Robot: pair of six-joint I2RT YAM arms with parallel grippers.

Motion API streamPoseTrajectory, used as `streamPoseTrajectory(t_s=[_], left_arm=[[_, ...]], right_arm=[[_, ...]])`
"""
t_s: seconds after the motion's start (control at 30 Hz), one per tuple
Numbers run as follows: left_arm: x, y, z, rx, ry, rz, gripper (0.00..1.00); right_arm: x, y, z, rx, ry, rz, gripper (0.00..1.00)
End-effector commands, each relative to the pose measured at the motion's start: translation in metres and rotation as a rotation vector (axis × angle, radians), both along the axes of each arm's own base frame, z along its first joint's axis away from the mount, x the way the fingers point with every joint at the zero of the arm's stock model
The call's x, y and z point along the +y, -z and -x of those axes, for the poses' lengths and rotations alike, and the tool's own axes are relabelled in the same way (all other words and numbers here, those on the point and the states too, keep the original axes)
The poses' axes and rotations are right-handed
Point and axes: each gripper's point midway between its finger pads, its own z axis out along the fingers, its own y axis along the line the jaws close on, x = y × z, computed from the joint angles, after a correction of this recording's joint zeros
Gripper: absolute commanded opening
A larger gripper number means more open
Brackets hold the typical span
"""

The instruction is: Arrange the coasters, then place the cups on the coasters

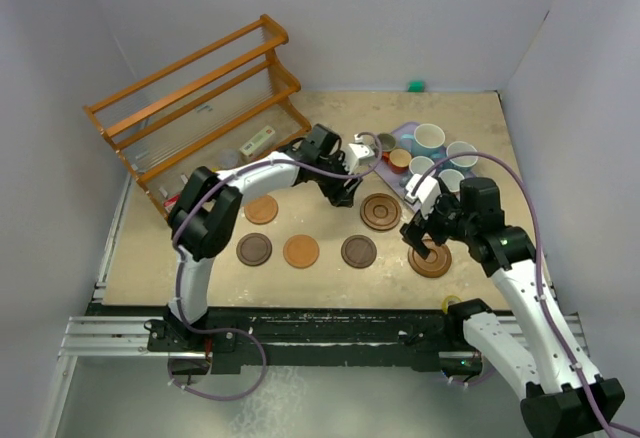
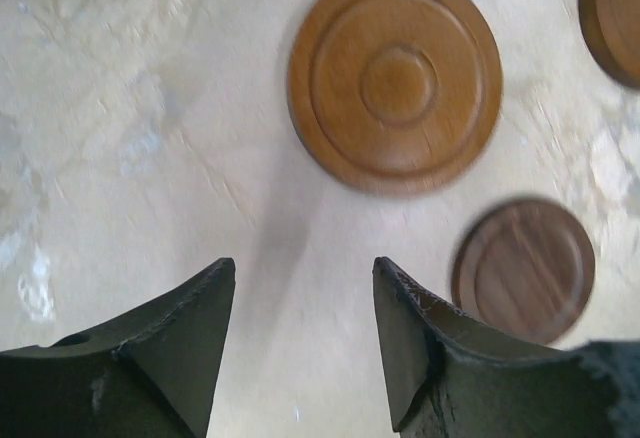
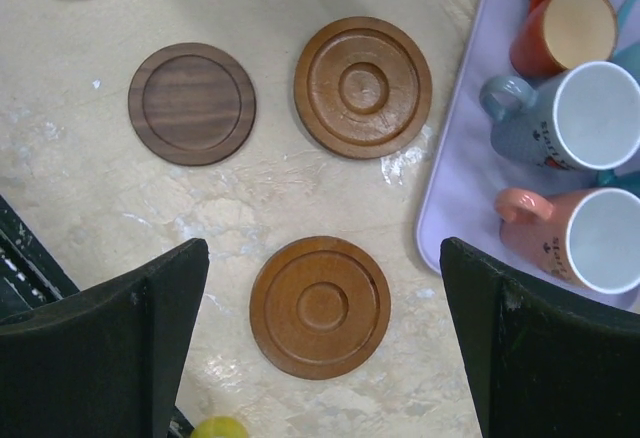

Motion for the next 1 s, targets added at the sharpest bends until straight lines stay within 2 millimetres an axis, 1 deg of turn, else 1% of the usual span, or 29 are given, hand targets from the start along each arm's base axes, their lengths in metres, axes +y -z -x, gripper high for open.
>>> streamPoseTrajectory(t_s=[0.0,0.03,0.1,0.2,0.3,0.43,0.6,0.83,0.97], left_arm=[[0.013,-0.022,0.026,-0.105,0.128,0.017,0.55],[0.015,-0.018,0.033,-0.105,0.138,0.005,0.55],[0.014,-0.011,0.045,-0.106,0.156,-0.007,0.55],[0.006,-0.002,0.061,-0.102,0.176,-0.02,0.55],[-0.001,0.008,0.073,-0.105,0.187,-0.042,0.55],[-0.008,0.019,0.083,-0.116,0.204,-0.077,0.55],[-0.008,0.03,0.084,-0.155,0.208,-0.139,0.54],[0.005,0.046,0.082,-0.167,0.211,-0.224,0.47],[0.012,0.05,0.082,-0.167,0.217,-0.261,0.41]], right_arm=[[-0.005,-0.036,-0.009,-0.039,0.136,-0.068,1.0],[-0.007,-0.039,-0.012,-0.035,0.178,-0.084,1.0],[-0.011,-0.043,-0.015,-0.043,0.226,-0.088,1.0],[-0.016,-0.048,-0.022,-0.061,0.289,-0.11,1.0],[-0.019,-0.049,-0.023,-0.072,0.319,-0.114,1.0],[-0.021,-0.048,-0.023,-0.086,0.328,-0.113,1.0],[-0.024,-0.047,-0.022,-0.095,0.334,-0.107,1.0],[-0.026,-0.048,-0.022,-0.105,0.336,-0.101,1.0],[-0.026,-0.048,-0.022,-0.108,0.336,-0.098,1.0]])
